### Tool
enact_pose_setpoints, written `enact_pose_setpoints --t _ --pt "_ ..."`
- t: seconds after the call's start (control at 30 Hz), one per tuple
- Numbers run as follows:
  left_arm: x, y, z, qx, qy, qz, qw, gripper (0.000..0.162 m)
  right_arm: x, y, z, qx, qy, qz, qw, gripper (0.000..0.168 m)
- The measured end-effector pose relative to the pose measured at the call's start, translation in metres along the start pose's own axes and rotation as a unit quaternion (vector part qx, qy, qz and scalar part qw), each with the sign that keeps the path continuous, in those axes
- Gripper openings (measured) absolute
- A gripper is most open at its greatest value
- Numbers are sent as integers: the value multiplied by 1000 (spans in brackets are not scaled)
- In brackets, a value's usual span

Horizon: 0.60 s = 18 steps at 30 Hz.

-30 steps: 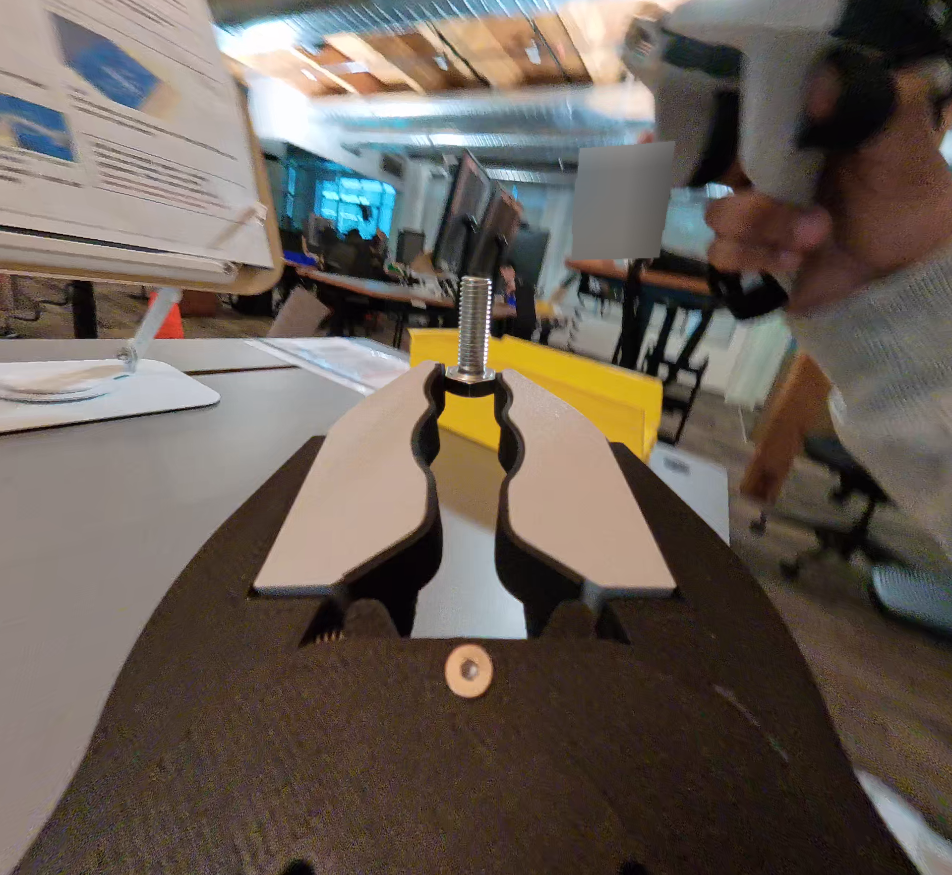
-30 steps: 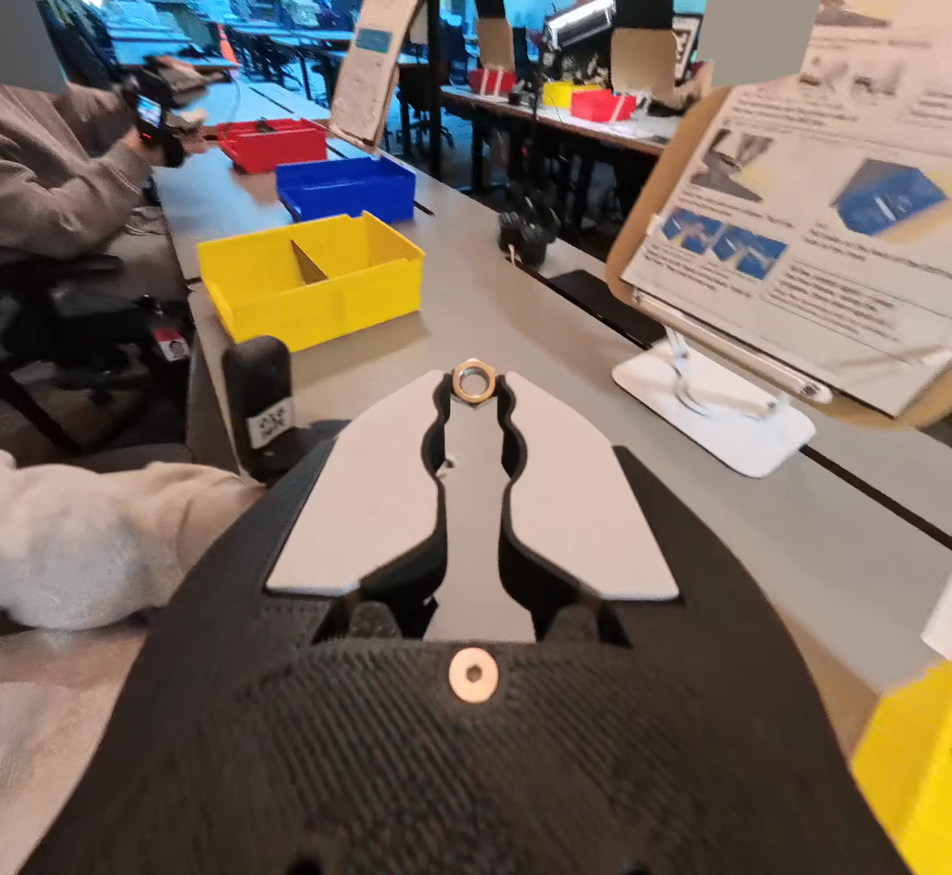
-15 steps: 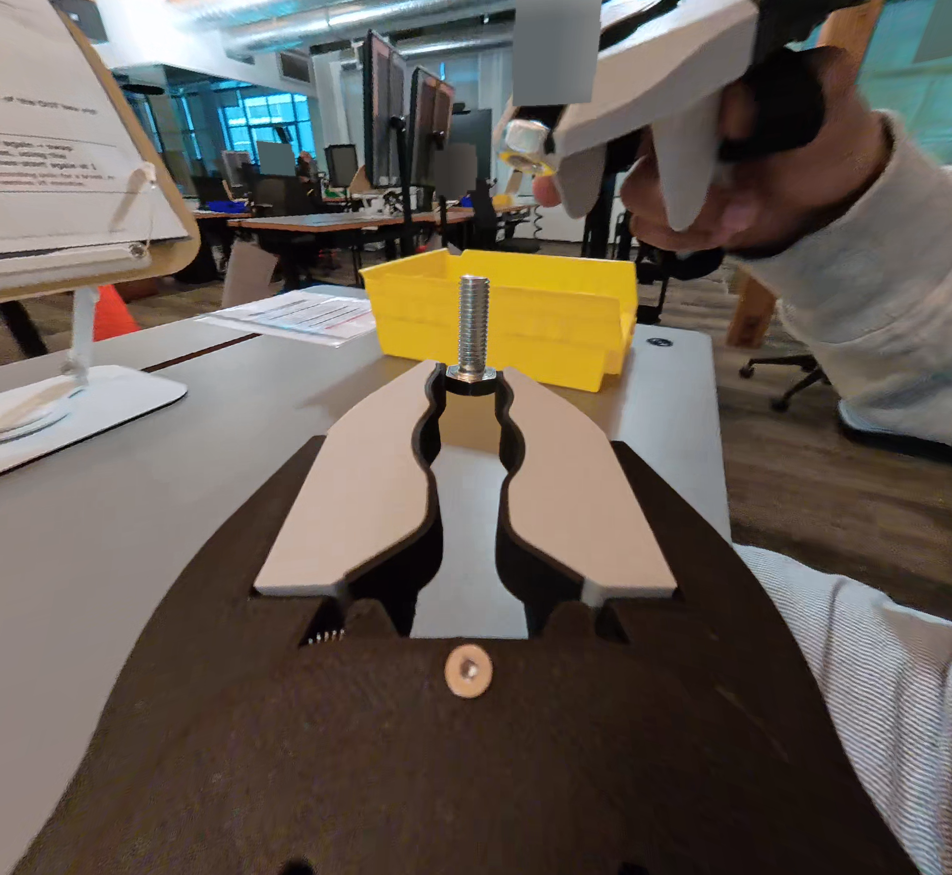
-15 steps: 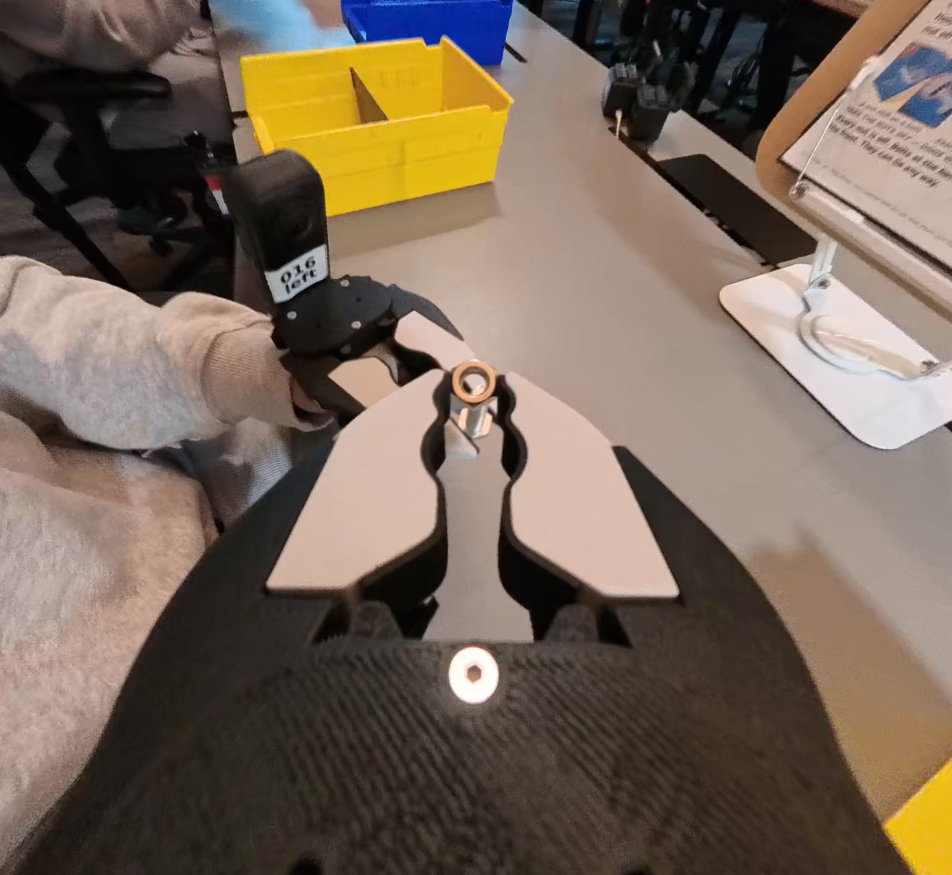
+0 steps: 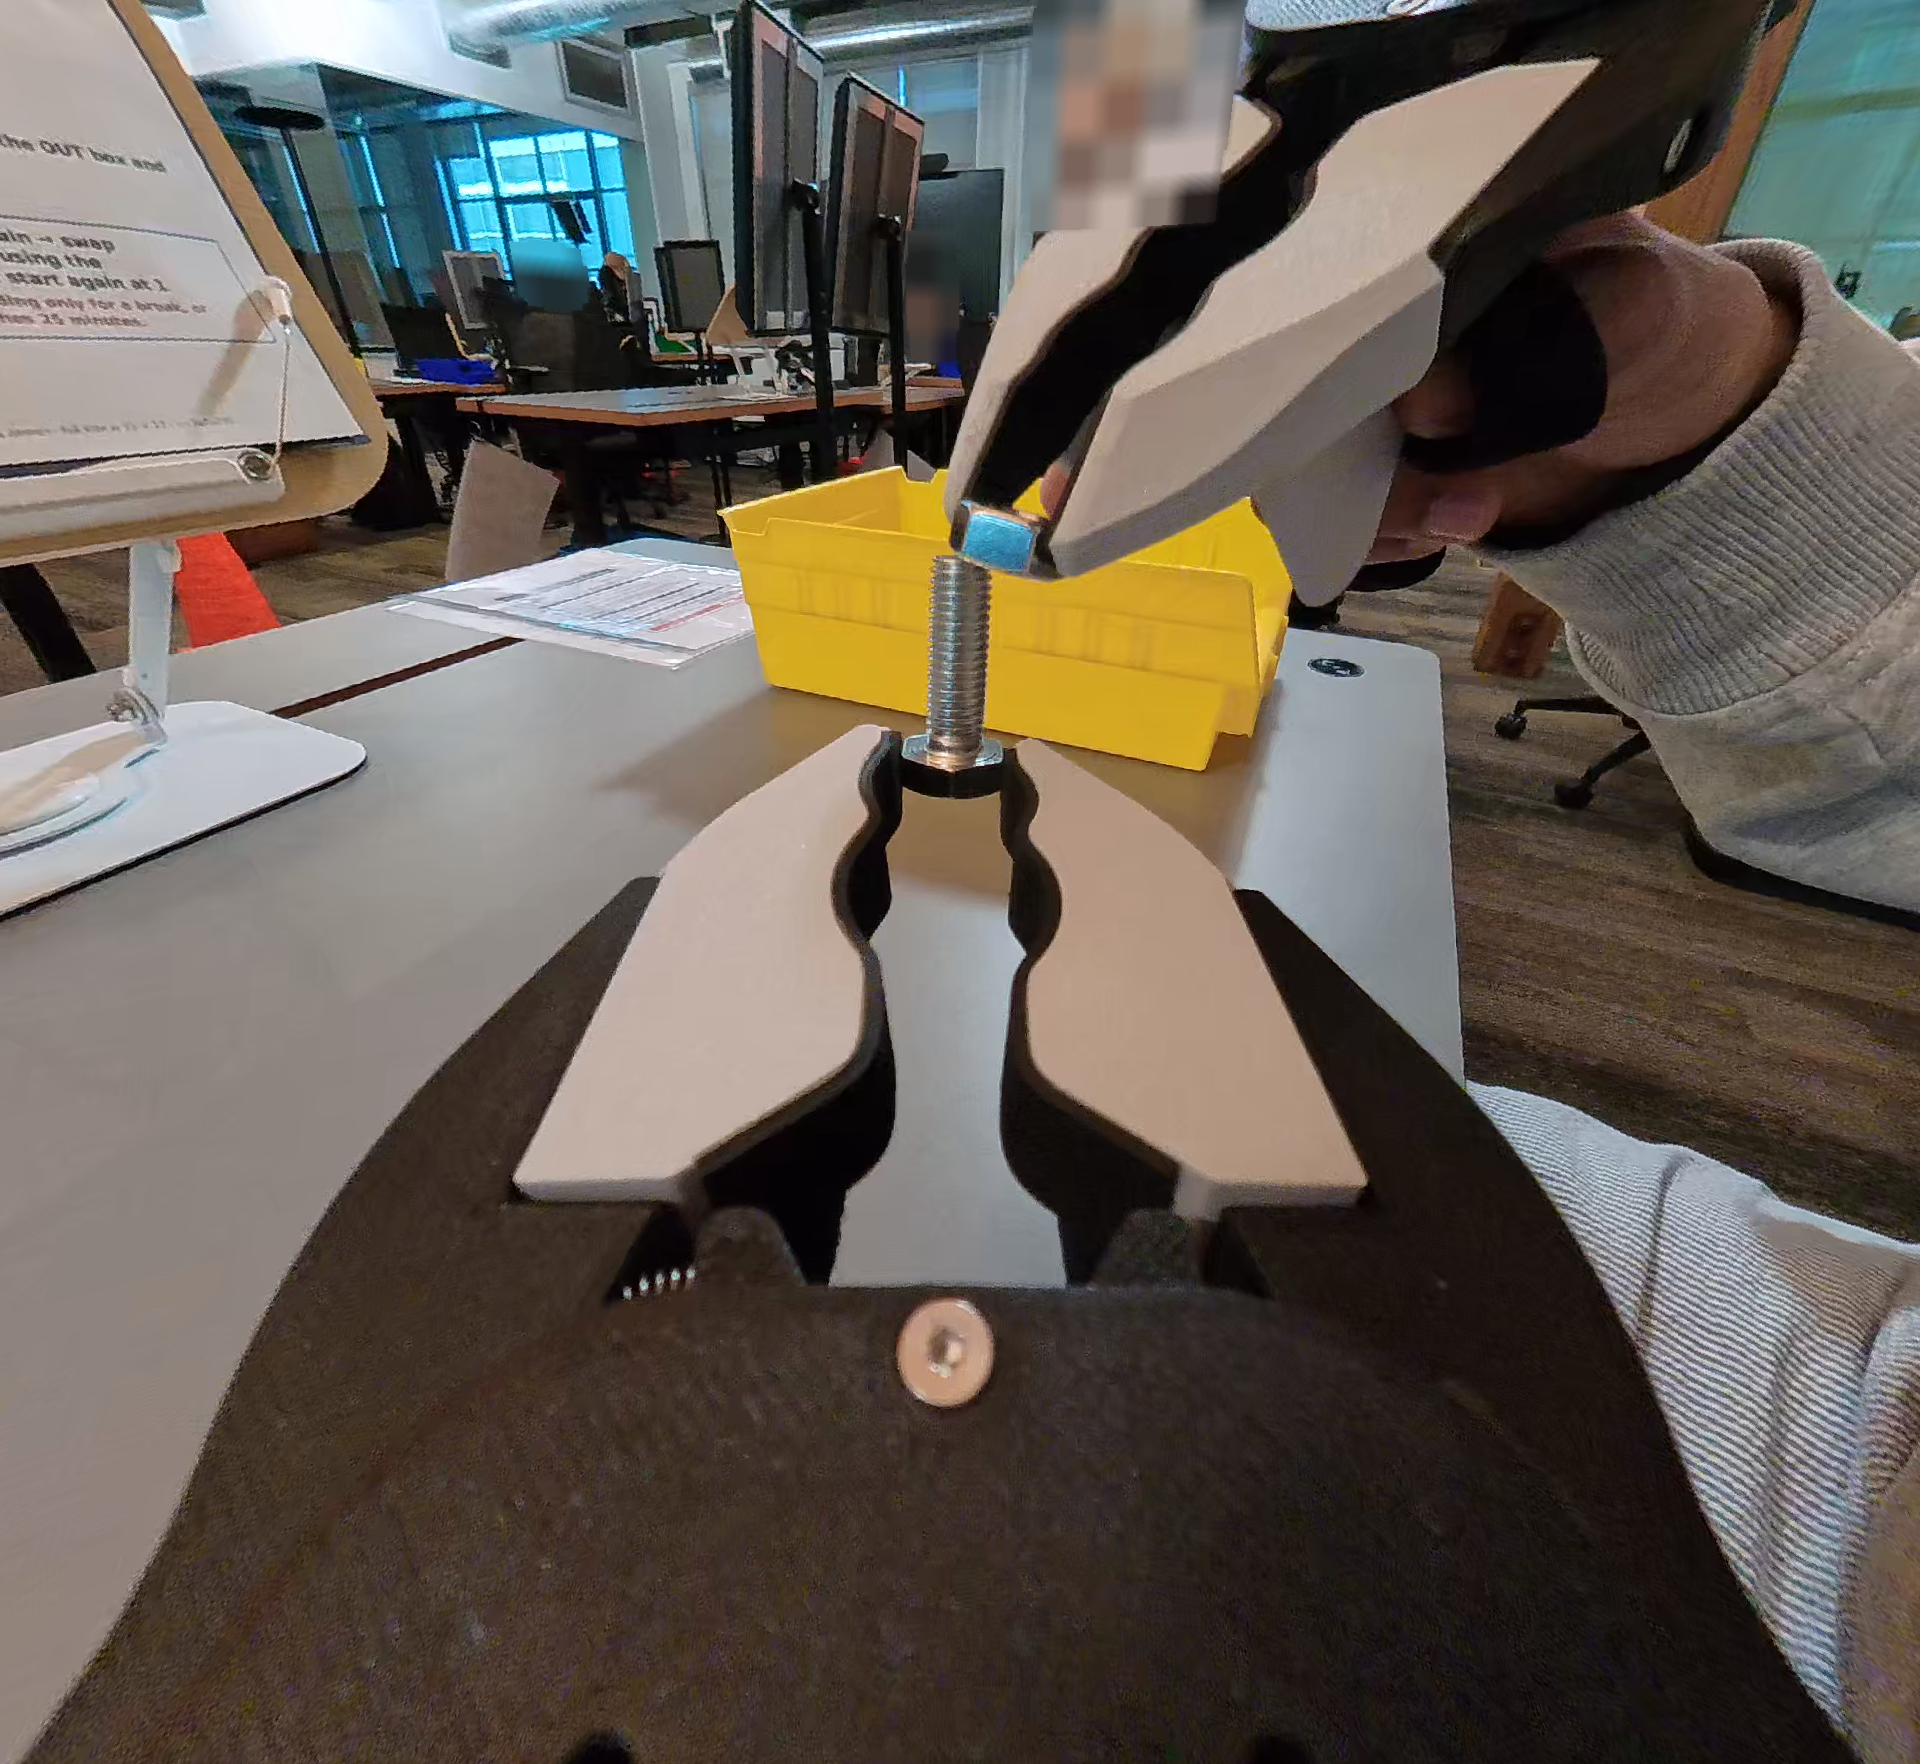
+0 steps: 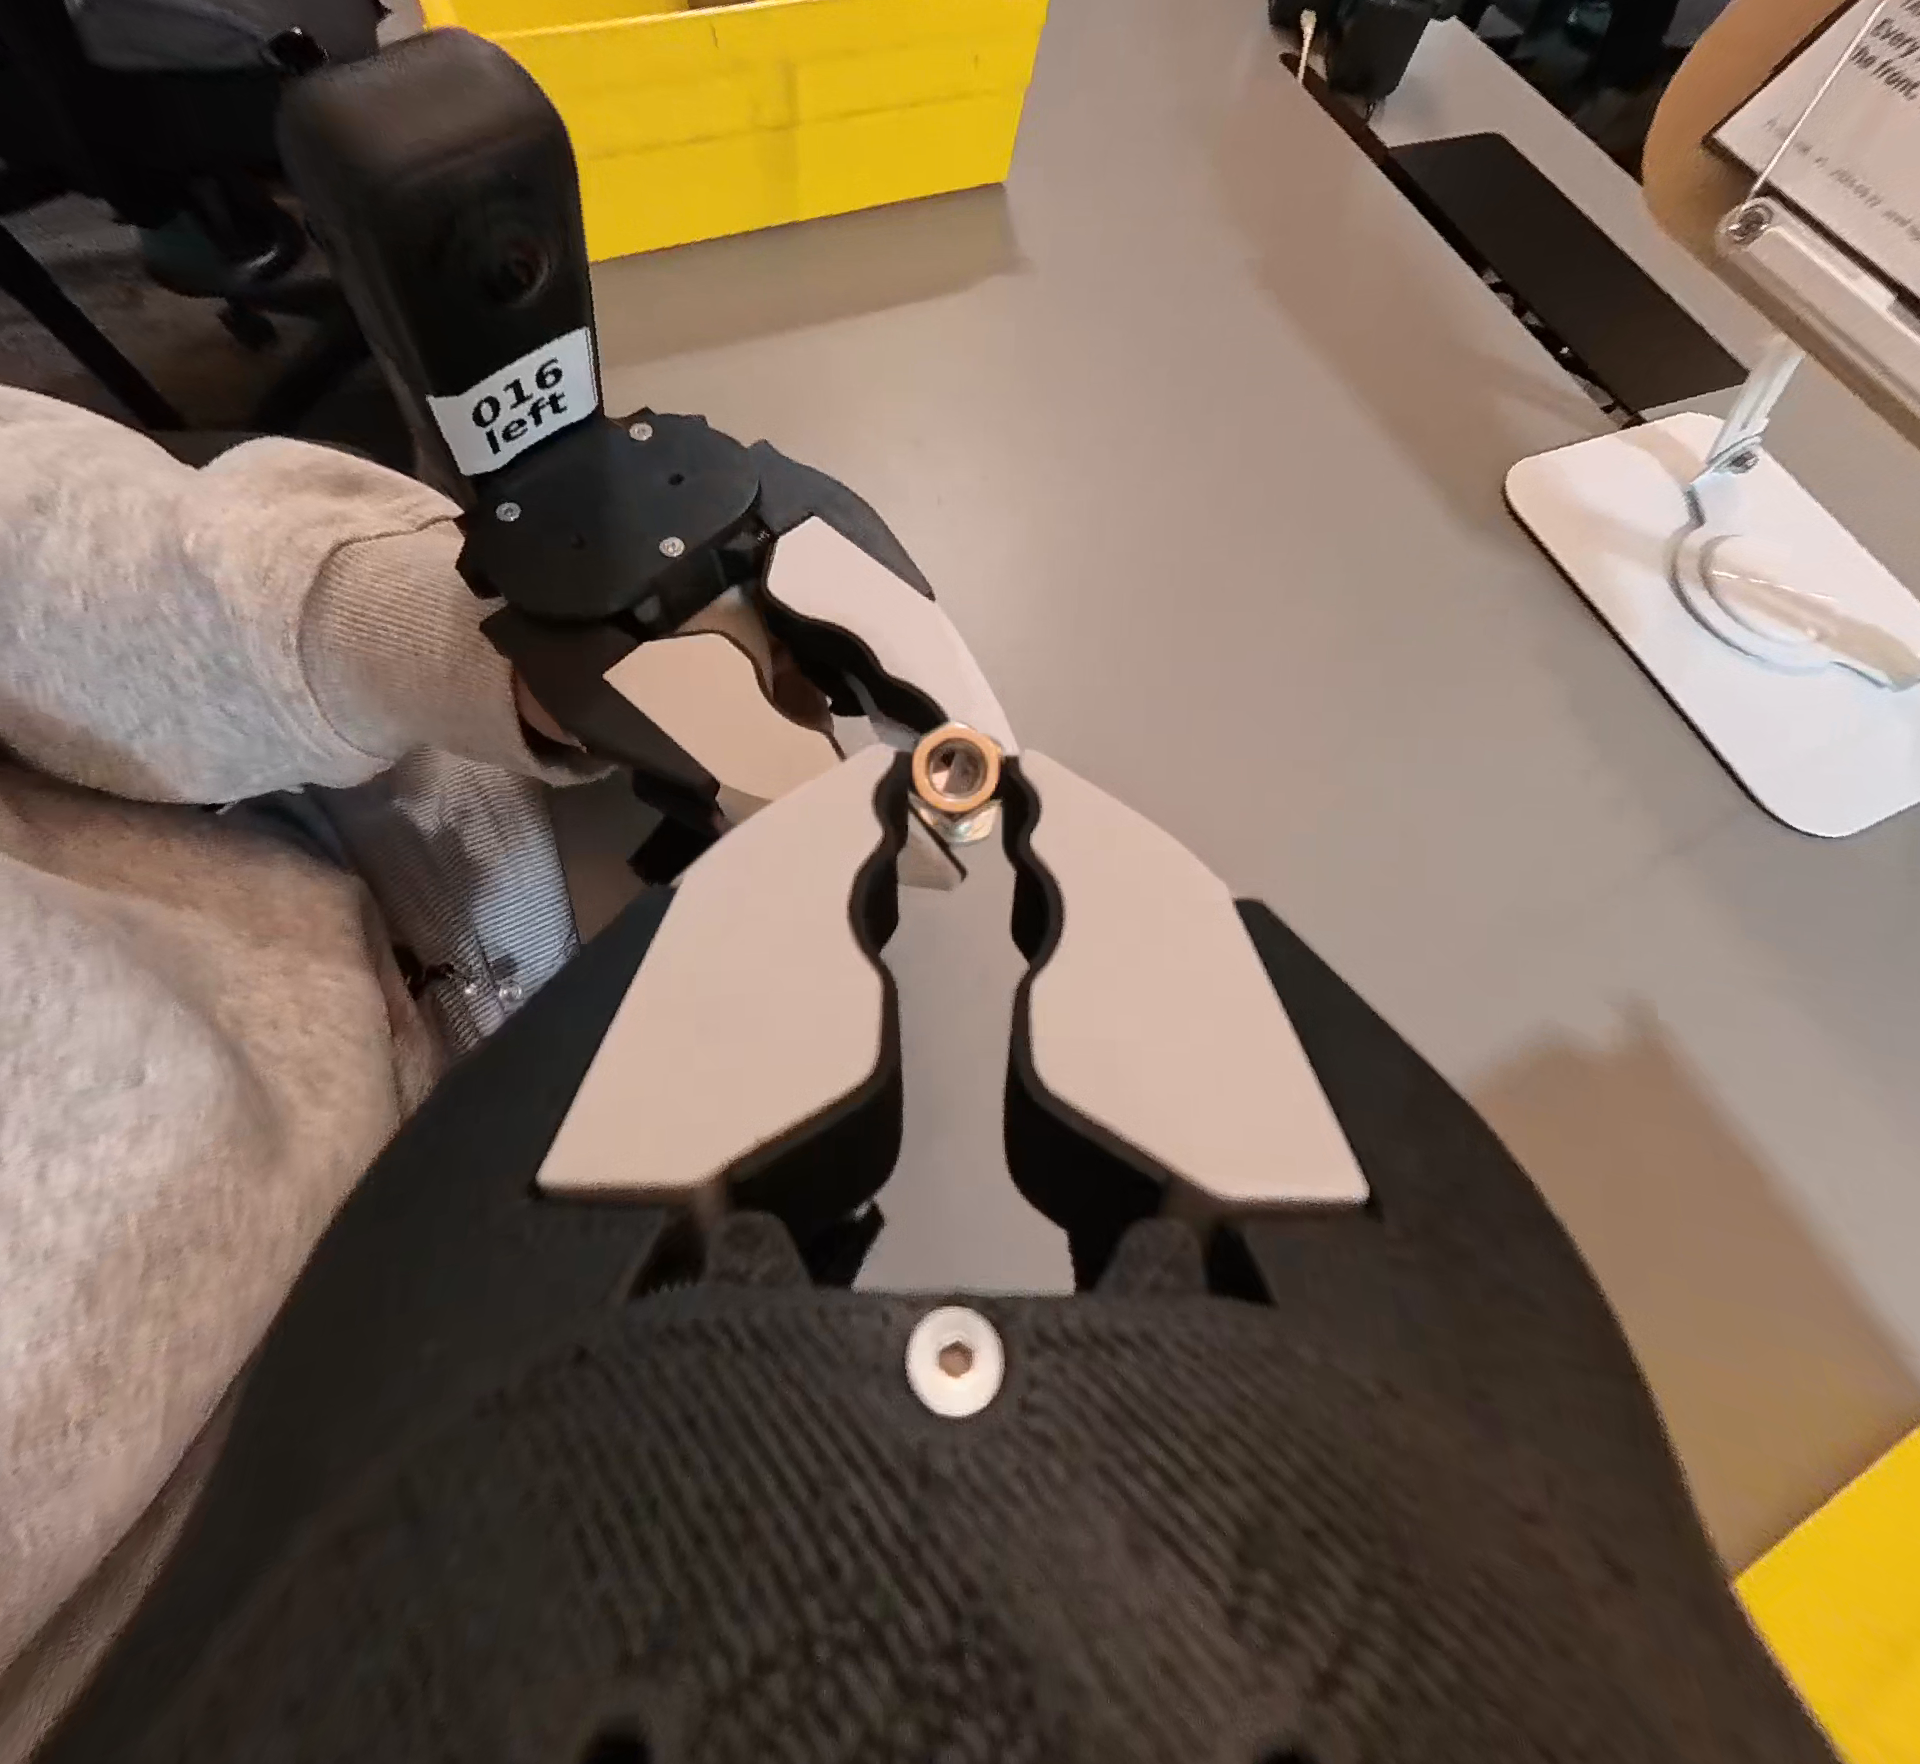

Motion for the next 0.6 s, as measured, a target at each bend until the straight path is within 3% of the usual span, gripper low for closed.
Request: enact_pose_setpoints --t 0.6 --pt "13 -7 10 -37 -68 -2 997 19 0 7 17 -68 -26 -27 997 17"
Point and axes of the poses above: each gripper's, where its closed fingertips meet, y back along the fingers, z out of its underside, x = y × z across the jaws, the point moved 3 cm from there along y, back along the fingers
